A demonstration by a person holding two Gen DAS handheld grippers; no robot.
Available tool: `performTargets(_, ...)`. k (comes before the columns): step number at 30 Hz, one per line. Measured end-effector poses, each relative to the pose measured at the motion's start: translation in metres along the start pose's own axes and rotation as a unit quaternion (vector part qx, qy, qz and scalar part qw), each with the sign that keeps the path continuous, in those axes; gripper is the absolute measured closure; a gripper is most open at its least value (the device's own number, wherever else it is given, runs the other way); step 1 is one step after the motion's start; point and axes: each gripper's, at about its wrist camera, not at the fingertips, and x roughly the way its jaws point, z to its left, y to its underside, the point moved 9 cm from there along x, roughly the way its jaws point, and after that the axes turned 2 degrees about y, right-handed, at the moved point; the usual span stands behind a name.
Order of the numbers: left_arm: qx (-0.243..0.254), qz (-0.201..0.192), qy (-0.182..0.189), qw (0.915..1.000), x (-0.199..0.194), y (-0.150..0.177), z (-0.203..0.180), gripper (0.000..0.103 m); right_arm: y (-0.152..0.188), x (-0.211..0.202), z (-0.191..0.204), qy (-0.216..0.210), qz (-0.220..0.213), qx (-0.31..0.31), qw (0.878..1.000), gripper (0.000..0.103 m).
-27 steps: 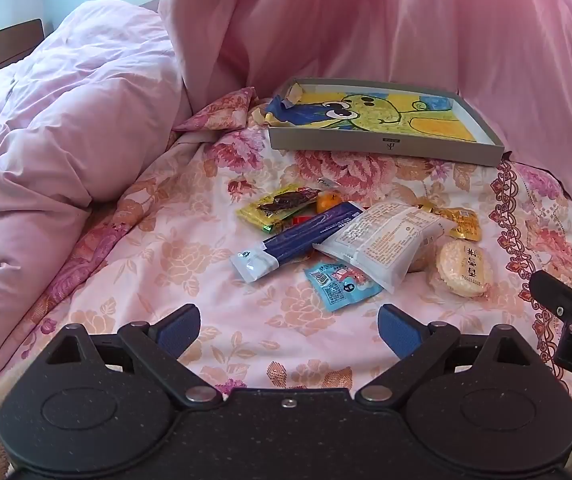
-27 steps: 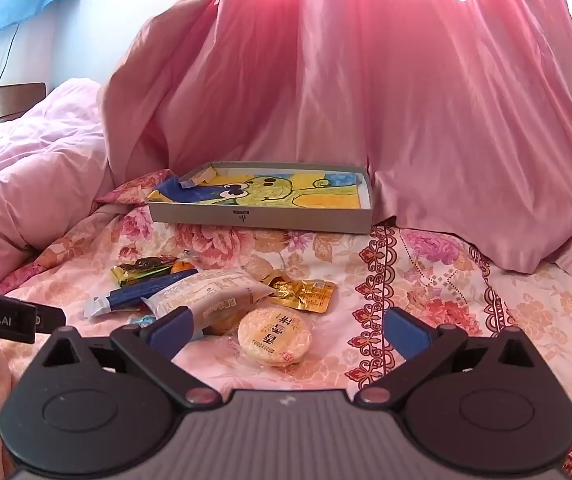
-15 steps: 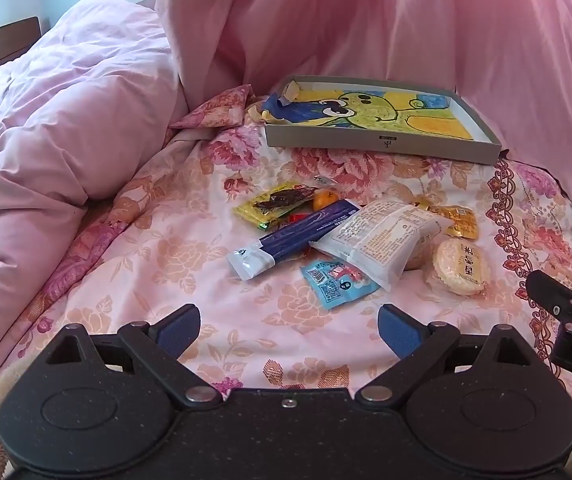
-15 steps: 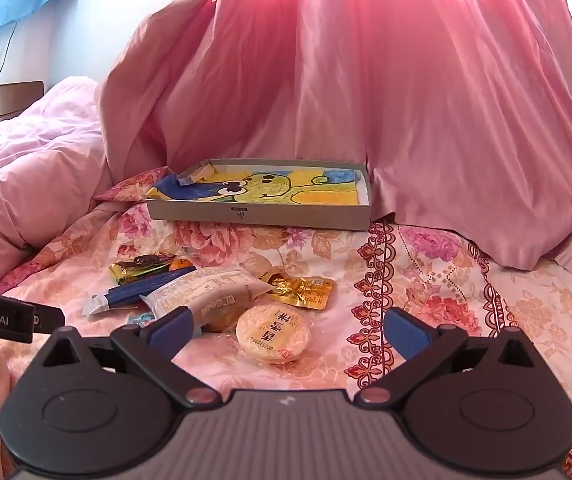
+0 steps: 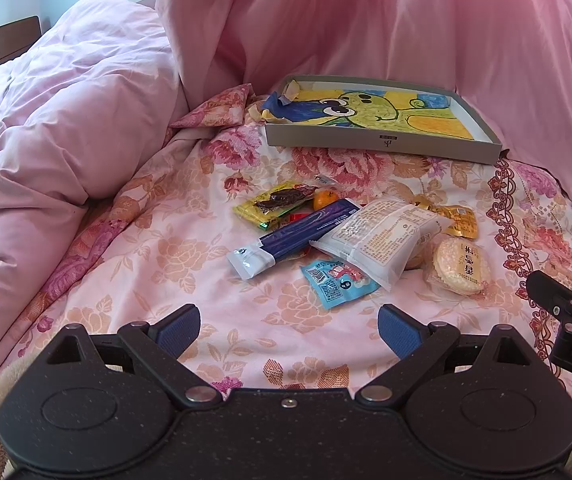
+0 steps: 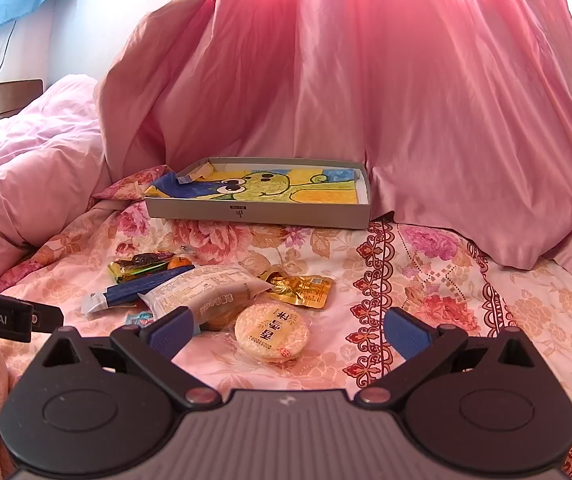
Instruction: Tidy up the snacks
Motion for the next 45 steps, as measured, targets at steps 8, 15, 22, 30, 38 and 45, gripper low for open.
performTargets(8, 0.0, 0.0, 0.0, 1.0, 0.0, 0.0001, 0.0, 0.007, 0.0009, 0.0002, -0.0008, 0.002, 0.001, 0.0, 1.0, 0.0)
performTargets(15, -0.002, 0.002, 0.001, 1.0, 0.0013, 0.0024, -0.001, 0.007, 0.0, 0.0005, -0.001, 0.002, 0.002, 0.0, 1.0, 0.0)
performTargets(22, -0.003, 0.003, 0.001, 1.0, 0.0015, 0.0017, -0.0002, 0.007, -0.0002, 0.0005, -0.001, 0.002, 0.002, 0.0, 1.0, 0.0)
performTargets(30, -0.004, 0.004, 0.001, 1.0, 0.0033, 0.0021, 0.0029, 0.007, 0.0005, 0.0012, -0.0006, 0.003, 0.003, -0.002, 1.0, 0.0)
performTargets(38, -0.004, 0.004, 0.001, 1.0, 0.0033, 0.002, 0.003, 0.007, 0.0, 0.001, -0.0009, 0.004, 0.004, -0.002, 1.0, 0.0)
performTargets(45, -0.006, 0.003, 0.0, 1.0, 0.0036, 0.0037, 0.0041, 0.007, 0.0002, 0.0005, -0.0007, 0.004, 0.002, -0.002, 1.0, 0.0)
